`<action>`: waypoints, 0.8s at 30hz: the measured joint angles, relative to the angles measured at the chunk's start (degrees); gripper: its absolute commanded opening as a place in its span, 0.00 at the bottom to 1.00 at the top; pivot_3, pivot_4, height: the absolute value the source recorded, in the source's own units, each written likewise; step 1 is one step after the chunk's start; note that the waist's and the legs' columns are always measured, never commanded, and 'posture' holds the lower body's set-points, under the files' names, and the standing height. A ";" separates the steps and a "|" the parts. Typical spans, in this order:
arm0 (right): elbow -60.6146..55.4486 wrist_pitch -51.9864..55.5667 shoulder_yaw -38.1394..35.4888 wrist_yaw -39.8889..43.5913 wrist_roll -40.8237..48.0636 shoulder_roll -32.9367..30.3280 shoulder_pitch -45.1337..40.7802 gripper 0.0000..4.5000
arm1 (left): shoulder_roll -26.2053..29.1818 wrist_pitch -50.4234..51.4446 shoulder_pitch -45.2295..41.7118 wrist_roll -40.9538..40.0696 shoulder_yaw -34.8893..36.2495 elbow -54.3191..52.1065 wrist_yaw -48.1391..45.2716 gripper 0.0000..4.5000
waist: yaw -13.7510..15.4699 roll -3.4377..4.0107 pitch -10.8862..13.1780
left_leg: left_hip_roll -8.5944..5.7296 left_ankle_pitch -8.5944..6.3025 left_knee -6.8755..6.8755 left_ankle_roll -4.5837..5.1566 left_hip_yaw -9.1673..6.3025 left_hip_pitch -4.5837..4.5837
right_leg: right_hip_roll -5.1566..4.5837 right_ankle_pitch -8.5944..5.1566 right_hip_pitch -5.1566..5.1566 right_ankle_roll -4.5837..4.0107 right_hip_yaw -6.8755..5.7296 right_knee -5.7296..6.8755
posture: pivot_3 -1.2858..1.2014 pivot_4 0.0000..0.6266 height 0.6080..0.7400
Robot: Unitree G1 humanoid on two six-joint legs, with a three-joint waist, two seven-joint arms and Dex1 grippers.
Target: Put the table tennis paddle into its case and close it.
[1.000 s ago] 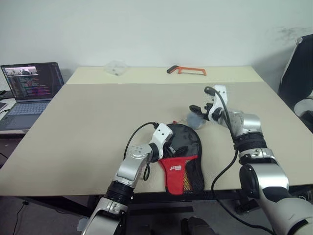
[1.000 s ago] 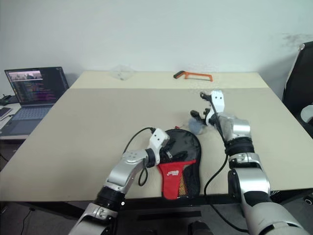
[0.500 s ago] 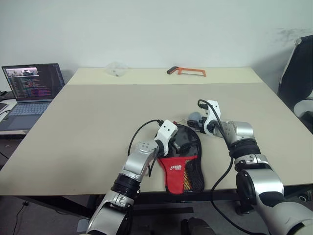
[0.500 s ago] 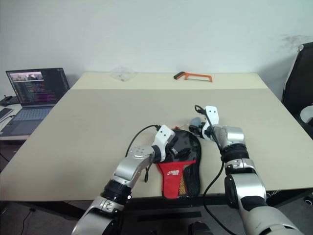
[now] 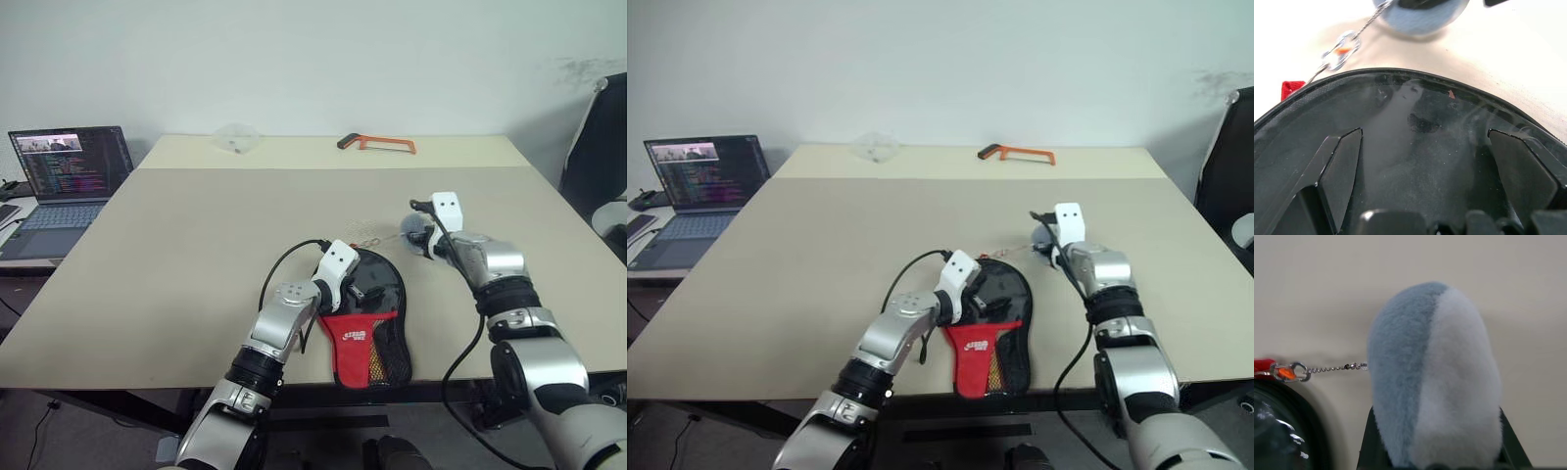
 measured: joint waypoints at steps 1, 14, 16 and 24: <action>-1.02 0.10 1.26 1.53 -0.39 -1.21 0.59 0.14 | 0.01 0.30 0.00 -0.03 -0.02 -0.02 -0.01 1.00 | 0.00 0.02 -0.01 | 0.00 0.00 0.00 0.00 -0.01 0.04 | 0.02 -0.01 0.04 0.01 -0.01 0.00 | 0.52 0.24 1.00; -37.03 -5.05 18.61 36.89 -4.61 -32.63 20.40 0.12 | 0.88 0.97 -0.43 -0.28 -0.75 0.64 -1.24 1.00 | -0.12 0.35 -0.19 | 0.00 -0.04 -0.11 0.01 -0.21 0.38 | 0.16 -0.20 0.90 0.38 -0.35 -0.75 | 0.52 0.24 1.00; -39.65 -7.76 18.59 40.17 -5.03 -36.16 21.47 0.12 | 0.75 0.98 -1.01 -0.28 -1.07 1.24 -1.58 1.00 | -0.15 0.36 -0.20 | 0.01 -0.04 -0.12 0.02 -0.27 0.37 | 0.17 -0.20 0.99 0.38 -0.50 -0.88 | 0.52 0.24 1.00; -52.73 -19.19 18.50 56.26 -3.68 -49.14 33.54 0.12 | 0.38 1.01 -1.72 -0.20 -2.44 1.39 -2.69 1.00 | 0.88 0.35 -0.20 | -0.14 -0.18 -0.12 0.12 -0.38 0.33 | 0.03 -0.31 0.96 0.61 -0.45 -0.96 | 0.52 0.24 1.00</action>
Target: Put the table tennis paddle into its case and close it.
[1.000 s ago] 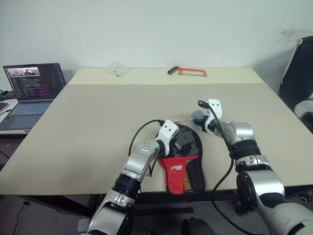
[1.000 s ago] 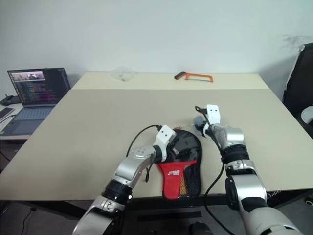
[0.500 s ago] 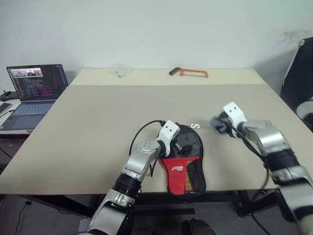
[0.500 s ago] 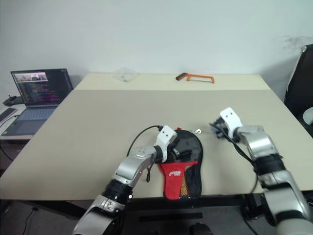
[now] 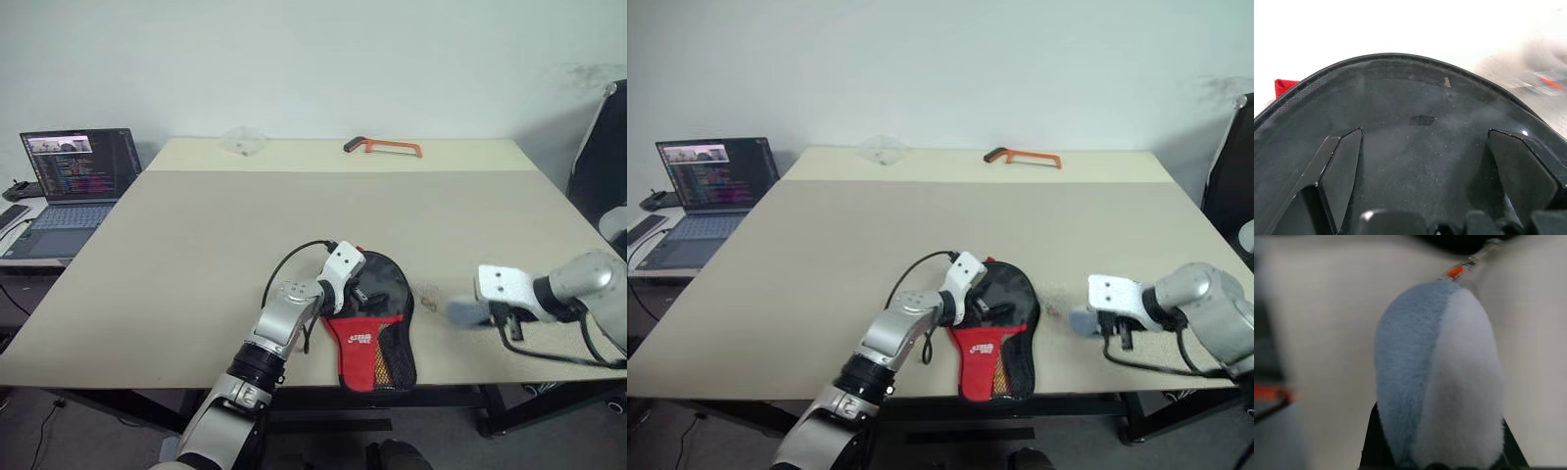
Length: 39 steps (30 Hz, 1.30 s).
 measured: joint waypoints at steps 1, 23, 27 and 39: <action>-2.07 -0.85 -0.15 1.64 0.52 -1.55 2.00 0.12 | -0.14 0.08 -0.09 0.01 -0.21 0.05 0.03 1.00 | 0.21 0.01 -0.01 | 0.00 -0.01 0.00 0.00 0.02 0.00 | -0.01 0.00 0.00 0.00 0.00 0.00 | 0.52 0.24 1.00; -27.49 -0.41 -7.70 9.22 12.95 -9.59 26.61 0.11 | -0.83 0.75 0.42 -0.02 -1.65 -0.75 -1.37 1.00 | 1.91 0.14 -0.20 | 0.05 -0.29 0.01 -0.06 -0.16 -0.06 | -0.07 -0.35 0.07 -0.03 -0.30 -0.01 | 0.52 0.24 1.00; -27.04 -0.40 -6.56 8.14 11.05 -8.78 25.55 0.11 | -0.74 0.79 0.66 -0.03 -1.87 -1.23 -1.75 1.00 | 1.98 0.29 -0.41 | 0.04 -0.38 0.04 -0.13 -0.34 -0.03 | -0.18 -0.50 0.07 -0.05 -0.44 -0.01 | 0.52 0.24 1.00; -8.78 -0.64 -2.04 4.66 1.53 2.18 4.51 0.39 | 4.20 -1.00 2.86 -3.19 -1.71 -4.99 -9.71 1.00 | 1.77 0.42 -0.45 | 0.22 -0.38 0.05 -0.18 -0.89 -0.10 | -0.18 -0.64 0.07 -0.36 -0.90 0.10 | 0.52 0.24 1.00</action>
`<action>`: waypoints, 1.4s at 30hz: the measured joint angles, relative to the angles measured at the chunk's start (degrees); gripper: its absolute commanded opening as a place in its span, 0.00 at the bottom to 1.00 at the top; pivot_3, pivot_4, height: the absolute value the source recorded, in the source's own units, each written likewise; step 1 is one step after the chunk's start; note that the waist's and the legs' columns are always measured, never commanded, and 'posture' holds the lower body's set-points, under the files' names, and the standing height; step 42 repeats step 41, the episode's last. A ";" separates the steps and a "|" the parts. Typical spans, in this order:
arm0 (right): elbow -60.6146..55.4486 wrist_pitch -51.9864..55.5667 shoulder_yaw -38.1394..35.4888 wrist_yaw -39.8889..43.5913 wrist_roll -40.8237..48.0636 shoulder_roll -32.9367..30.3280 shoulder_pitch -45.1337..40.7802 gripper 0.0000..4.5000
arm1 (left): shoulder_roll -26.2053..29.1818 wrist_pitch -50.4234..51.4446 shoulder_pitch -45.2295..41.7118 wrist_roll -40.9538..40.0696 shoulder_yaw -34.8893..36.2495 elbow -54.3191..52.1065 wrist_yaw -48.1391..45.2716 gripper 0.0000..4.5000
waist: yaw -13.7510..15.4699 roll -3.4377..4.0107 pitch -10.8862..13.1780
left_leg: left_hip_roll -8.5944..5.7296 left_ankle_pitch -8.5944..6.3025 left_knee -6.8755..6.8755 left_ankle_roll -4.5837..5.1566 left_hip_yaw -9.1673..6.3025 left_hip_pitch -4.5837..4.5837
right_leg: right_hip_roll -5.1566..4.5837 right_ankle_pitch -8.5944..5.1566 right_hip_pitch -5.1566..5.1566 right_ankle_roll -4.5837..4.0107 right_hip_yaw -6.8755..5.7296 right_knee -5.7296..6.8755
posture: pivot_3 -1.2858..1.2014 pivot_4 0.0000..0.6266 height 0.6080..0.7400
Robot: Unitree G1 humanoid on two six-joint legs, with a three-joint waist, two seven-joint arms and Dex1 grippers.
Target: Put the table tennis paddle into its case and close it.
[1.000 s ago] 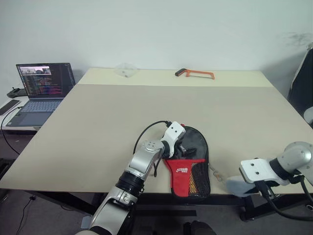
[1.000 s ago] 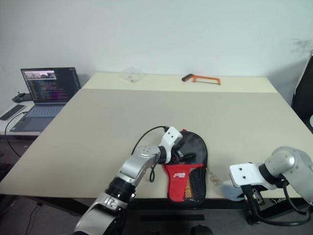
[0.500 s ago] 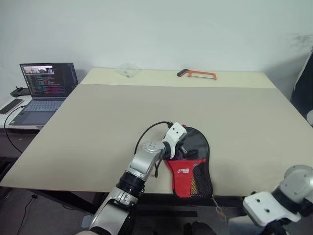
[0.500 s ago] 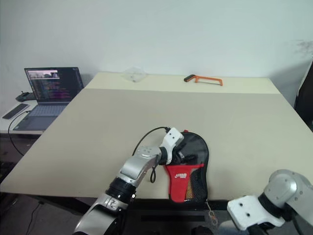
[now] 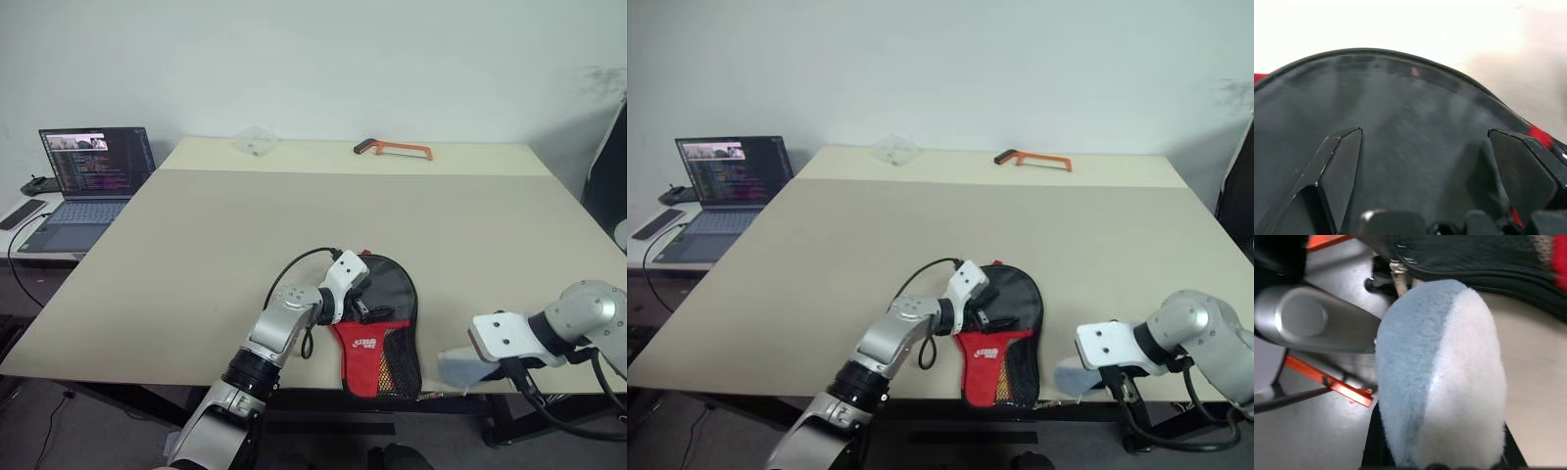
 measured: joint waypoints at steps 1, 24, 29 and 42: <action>0.57 0.27 0.52 -0.09 -0.06 1.00 -0.80 0.46 | 0.97 0.14 0.59 -0.90 0.17 -1.07 -1.33 1.00 | -0.04 0.01 0.01 | 0.00 -0.01 0.00 -0.03 0.01 0.00 | -0.01 -0.02 -0.02 -0.05 0.02 0.00 | 0.52 0.24 1.00; 12.84 14.27 -35.72 7.67 18.68 -9.24 9.15 0.99 | 49.41 6.81 8.41 -26.18 28.07 -18.31 -34.99 1.00 | 0.08 0.17 1.25 | -0.05 -0.11 0.02 -0.23 -0.03 -1.03 | -0.16 0.11 -1.01 -0.52 -0.11 0.03 | 0.52 0.24 1.00; 11.44 14.58 -44.21 7.83 17.68 -9.62 17.79 0.99 | 55.42 4.12 11.80 -24.69 29.96 -12.43 -37.12 1.00 | -0.05 0.16 1.28 | 0.08 -0.12 0.07 -0.20 0.09 -0.92 | 0.01 -0.06 -0.99 -0.28 -0.11 0.10 | 0.52 0.24 1.00; 7.87 13.10 -41.12 5.41 20.35 -9.60 13.13 0.99 | 55.57 -4.67 8.55 -16.08 23.93 -2.57 -35.81 1.00 | -1.10 0.03 1.38 | 0.07 -0.10 0.18 -0.21 0.40 -0.80 | 0.00 -0.06 -1.21 -0.32 0.08 0.81 | 0.52 0.24 1.00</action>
